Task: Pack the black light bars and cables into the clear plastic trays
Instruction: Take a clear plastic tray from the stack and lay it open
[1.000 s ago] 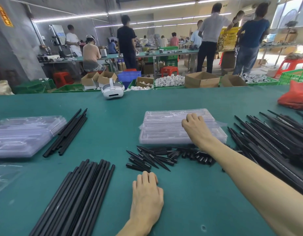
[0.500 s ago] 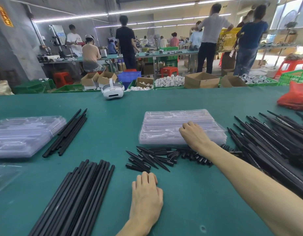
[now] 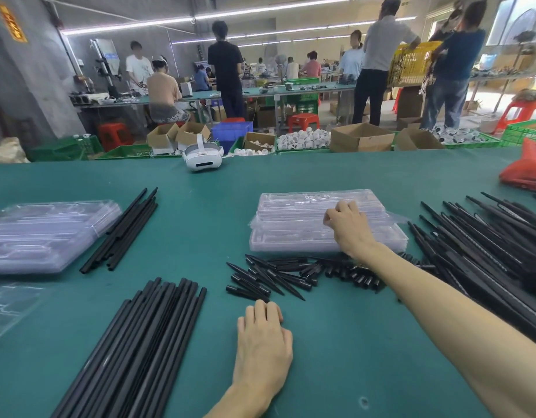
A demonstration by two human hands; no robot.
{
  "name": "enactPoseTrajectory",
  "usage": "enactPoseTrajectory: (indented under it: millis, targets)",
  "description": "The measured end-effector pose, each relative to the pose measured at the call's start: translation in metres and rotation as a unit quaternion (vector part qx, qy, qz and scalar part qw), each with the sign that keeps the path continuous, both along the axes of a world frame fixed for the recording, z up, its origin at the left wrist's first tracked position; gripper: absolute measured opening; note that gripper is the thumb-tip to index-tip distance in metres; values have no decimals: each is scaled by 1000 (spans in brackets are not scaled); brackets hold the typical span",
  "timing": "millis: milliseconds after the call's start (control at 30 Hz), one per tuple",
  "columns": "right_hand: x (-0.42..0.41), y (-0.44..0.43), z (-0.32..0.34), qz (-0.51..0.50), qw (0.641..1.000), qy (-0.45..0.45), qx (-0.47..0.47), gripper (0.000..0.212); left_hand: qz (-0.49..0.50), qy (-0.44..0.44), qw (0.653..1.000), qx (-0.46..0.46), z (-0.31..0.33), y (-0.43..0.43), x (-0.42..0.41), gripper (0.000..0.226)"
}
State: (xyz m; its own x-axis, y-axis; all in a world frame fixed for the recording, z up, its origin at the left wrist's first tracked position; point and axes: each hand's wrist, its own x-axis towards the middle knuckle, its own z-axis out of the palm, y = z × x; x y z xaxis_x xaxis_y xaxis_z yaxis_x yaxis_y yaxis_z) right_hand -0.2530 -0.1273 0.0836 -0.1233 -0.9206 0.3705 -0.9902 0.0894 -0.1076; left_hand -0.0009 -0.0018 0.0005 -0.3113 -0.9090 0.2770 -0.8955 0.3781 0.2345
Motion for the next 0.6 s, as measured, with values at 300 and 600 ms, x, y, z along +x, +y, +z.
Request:
enactPoseTrajectory:
  millis: [300, 600]
  targets:
    - [-20, -2, 15, 58, 978, -137, 143, 6, -2, 0, 1000, -3, 2, 0, -1, 11]
    - [-23, -9, 23, 87, 973, -120, 174, 13, -1, -1, 1000, -7, 0, 0, -1, 12]
